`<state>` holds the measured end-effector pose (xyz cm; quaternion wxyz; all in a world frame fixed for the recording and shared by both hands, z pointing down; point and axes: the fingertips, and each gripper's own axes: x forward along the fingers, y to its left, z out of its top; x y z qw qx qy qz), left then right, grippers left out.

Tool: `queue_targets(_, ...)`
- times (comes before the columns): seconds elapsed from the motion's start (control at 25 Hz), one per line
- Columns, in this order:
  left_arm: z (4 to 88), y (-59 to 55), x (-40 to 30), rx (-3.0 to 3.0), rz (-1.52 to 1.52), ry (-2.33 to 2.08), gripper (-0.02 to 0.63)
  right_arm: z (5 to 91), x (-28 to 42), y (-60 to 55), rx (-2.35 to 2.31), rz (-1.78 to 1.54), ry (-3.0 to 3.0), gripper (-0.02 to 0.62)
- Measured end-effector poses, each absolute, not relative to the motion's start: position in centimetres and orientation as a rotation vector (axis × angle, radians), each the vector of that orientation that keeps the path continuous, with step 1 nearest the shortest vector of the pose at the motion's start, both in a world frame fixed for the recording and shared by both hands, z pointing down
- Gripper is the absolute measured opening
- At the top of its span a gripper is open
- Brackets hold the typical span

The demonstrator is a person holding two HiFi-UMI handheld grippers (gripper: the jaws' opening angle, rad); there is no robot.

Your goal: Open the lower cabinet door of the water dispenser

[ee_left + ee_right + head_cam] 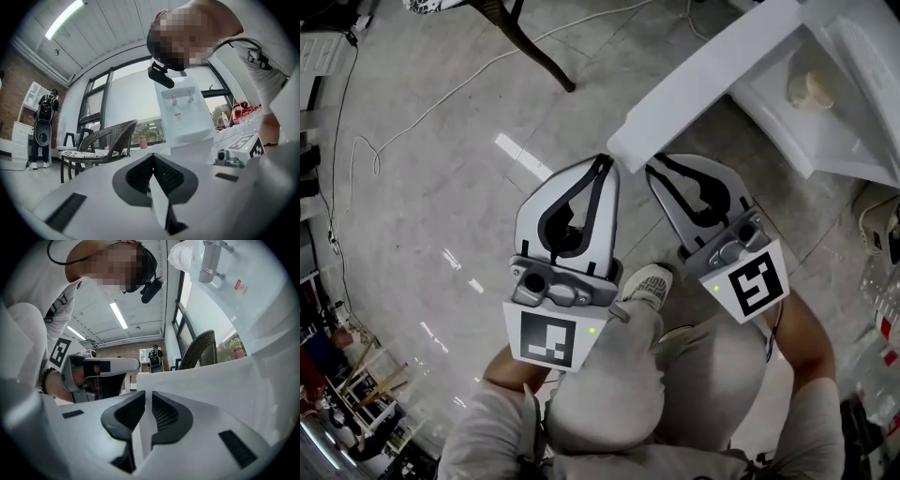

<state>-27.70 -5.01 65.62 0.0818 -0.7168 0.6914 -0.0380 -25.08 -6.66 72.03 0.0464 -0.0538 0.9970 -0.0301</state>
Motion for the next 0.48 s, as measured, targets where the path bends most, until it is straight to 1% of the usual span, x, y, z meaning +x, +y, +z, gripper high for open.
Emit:
queue_targets(0.24, 65.1, -4.9, -28.1, -2.128, -0.106, 2.059, 0.002, 71.8, -26.8, -7.1, -0.152, -0.107, 3.035, 0.055)
queue_targets(0.48, 65.1, -5.0, -26.7, -2.171, -0.094, 1.991, 0.002, 71.2, -25.8, -6.3, -0.097, -0.146, 3.016, 0.048)
